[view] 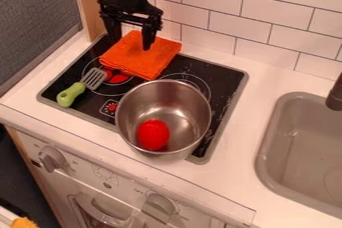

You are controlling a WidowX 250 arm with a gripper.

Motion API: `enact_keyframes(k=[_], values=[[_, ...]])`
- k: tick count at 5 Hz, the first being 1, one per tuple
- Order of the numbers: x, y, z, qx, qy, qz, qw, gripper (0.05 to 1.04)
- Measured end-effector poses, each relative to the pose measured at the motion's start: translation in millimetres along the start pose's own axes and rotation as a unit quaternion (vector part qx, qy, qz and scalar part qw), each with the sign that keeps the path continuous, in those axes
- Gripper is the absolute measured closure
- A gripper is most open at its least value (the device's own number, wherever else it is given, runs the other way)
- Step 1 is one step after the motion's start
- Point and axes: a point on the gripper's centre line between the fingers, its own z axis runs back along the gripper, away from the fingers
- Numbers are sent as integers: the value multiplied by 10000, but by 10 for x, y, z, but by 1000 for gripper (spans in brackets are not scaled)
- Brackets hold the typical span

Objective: Move the orange cloth in the right side of the burner

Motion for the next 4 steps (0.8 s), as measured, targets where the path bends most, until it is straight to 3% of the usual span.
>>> enact_keyframes(k=[1, 3, 4], values=[[134, -10, -301, -43, 142, -29, 9999, 82], [164, -127, -372, -110, 298, -257, 9992, 82], [64, -352, -342, -271, 223, -285, 9990, 85]])
